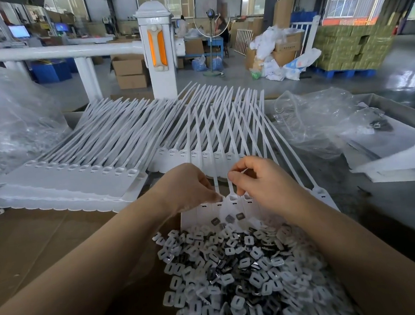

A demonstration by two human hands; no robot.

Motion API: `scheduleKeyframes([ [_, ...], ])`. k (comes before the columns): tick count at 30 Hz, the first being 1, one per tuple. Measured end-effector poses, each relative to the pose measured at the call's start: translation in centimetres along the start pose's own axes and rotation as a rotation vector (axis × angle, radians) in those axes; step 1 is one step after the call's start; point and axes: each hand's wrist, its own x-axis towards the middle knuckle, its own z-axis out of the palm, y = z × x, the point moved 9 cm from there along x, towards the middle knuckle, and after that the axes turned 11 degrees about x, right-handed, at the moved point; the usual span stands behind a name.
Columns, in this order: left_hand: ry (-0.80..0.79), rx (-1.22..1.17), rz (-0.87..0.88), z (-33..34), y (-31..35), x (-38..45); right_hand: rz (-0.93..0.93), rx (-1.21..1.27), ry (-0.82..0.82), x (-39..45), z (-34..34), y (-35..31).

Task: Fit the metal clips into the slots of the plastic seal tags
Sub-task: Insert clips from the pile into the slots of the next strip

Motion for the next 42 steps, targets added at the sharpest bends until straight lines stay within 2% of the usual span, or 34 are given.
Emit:
scheduleKeyframes([
  [5, -0.022, -0.021, -0.017, 0.1, -0.5, 0.3, 0.001, -0.009, -0.004, 0.0, 0.0, 0.1],
  [13, 0.044, 0.005, 0.019, 0.0, -0.3, 0.2, 0.016, -0.016, -0.002, 0.0, 0.0, 0.3],
  [16, 0.1, 0.042, 0.212, -0.8, 1.8, -1.0, 0.032, -0.001, 0.007, 0.1, -0.2, 0.5],
  [20, -0.205, -0.063, 0.572, 1.7, 5.8, -3.6, 0.049, 0.027, 0.026, 0.4, -0.5, 0.8],
  [24, -0.328, -0.09, 0.68, 2.8, 7.0, -4.7, 0.045, 0.023, 0.028, 0.4, -0.5, 0.9],
  [31, -0.314, -0.152, 0.627, 2.9, 6.6, -4.2, 0.051, 0.007, 0.029, 0.4, -0.5, 0.8],
  [37, -0.12, -0.415, 0.323, 0.2, 3.1, -1.3, 0.039, 0.008, 0.015, 0.1, -0.5, 0.4],
  [42, -0.029, -0.437, 0.187, -0.7, 0.9, -0.3, 0.029, -0.01, -0.011, 0.0, -0.3, 0.4],
])
